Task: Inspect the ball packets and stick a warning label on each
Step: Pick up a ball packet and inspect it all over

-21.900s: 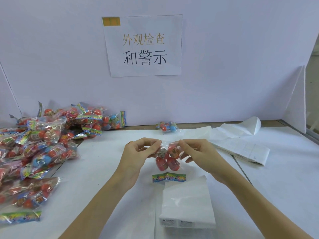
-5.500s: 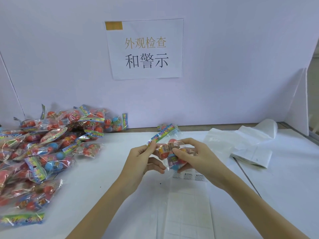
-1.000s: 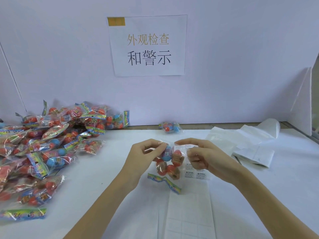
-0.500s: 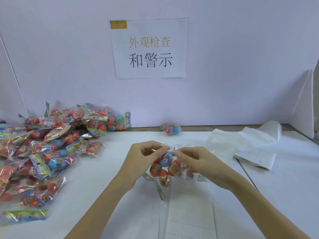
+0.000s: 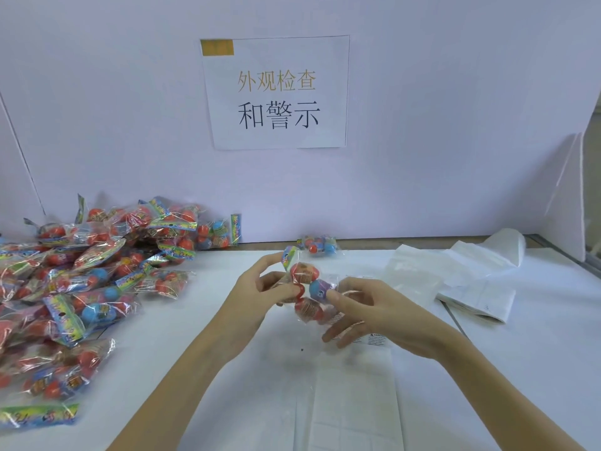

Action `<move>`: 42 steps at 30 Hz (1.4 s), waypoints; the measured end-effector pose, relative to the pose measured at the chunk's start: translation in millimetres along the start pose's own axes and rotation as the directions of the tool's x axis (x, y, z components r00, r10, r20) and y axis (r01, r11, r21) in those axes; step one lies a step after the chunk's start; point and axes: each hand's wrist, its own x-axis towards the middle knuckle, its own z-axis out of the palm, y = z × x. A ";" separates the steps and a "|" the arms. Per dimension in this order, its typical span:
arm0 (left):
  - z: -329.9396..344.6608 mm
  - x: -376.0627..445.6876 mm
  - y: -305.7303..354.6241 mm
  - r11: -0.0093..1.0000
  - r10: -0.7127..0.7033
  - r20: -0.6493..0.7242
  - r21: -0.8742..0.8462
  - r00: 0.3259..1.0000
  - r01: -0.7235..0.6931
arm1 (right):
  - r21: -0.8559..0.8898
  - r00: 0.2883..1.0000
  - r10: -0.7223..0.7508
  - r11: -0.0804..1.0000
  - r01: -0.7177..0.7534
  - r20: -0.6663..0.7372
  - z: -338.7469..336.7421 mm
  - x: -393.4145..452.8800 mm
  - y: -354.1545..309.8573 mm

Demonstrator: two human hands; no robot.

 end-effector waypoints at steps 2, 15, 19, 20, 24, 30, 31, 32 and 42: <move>1.3 -1.3 1.2 1.000 0.019 0.016 0.013 1.000 -0.019 | -0.044 1.000 0.014 0.999 -0.015 -0.014 5.2 -0.4 -0.8; 9.3 -2.2 -9.0 0.968 0.242 -0.141 0.103 0.960 -0.229 | -0.386 0.787 -0.266 0.922 0.038 -0.557 -15.7 12.5 12.2; 12.7 -1.8 -13.0 0.940 0.286 -0.216 0.253 0.934 -0.229 | -0.618 0.784 -0.179 0.726 -0.303 -0.595 -31.9 12.2 28.2; 13.8 -1.9 -14.2 0.931 0.295 -0.221 0.283 0.930 -0.229 | -0.615 0.804 -0.119 0.711 -0.341 -0.583 -31.0 12.8 32.2; 19.0 -4.3 -16.1 0.921 0.303 -0.248 0.324 0.920 -0.216 | -0.298 0.838 -0.055 0.946 -0.131 -0.543 -23.1 16.7 33.0; 22.2 -5.4 -12.1 0.949 0.237 -0.340 0.282 0.910 -0.141 | -0.017 0.908 -0.172 0.984 0.180 -0.382 -10.7 14.4 23.5; 21.3 -5.8 -11.3 0.951 0.230 -0.342 0.278 0.911 -0.136 | -0.005 0.912 -0.186 0.980 0.197 -0.367 -10.0 14.2 22.4; 21.2 -6.2 -9.9 0.953 0.230 -0.338 0.271 0.913 -0.140 | 0.013 0.914 -0.188 0.978 0.206 -0.360 -9.7 13.5 20.7; 21.6 -8.2 -6.1 0.935 0.329 -0.285 0.229 0.900 -0.269 | 0.250 0.975 -0.089 0.958 0.140 -0.204 -13.5 13.6 15.9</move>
